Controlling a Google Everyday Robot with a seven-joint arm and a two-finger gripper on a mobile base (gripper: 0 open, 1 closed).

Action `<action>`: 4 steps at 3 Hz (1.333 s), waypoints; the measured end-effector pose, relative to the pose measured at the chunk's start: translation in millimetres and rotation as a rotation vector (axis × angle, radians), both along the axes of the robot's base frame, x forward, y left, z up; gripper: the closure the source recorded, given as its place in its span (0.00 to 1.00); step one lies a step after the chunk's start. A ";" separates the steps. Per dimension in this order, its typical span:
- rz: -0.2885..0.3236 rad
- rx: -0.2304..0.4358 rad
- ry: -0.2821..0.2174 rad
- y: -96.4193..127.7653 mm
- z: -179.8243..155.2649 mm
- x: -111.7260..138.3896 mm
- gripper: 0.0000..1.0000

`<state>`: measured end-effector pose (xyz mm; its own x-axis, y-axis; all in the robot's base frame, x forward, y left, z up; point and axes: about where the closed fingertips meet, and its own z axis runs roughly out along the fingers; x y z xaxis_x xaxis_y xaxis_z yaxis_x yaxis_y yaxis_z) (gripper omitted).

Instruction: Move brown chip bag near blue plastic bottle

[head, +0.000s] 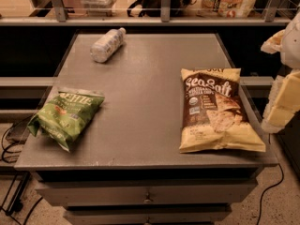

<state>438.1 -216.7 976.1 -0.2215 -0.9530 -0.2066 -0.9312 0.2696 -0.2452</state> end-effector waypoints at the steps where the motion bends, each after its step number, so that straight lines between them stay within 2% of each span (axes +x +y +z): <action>1: 0.000 0.000 0.000 0.0 0.0 0.0 0.00; 2: 0.000 -0.044 0.001 2.8 -5.1 0.9 0.00; 3: -0.010 -0.061 -0.005 5.1 -17.7 0.1 0.00; 4: -0.043 -0.045 -0.003 4.0 -34.3 4.5 0.00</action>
Offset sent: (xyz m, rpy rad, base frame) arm 0.0020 0.0058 -0.0186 -0.1170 0.0276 0.0002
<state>442.6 -212.6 941.8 -0.2623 -0.9509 -0.1642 -0.9181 0.2983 -0.2610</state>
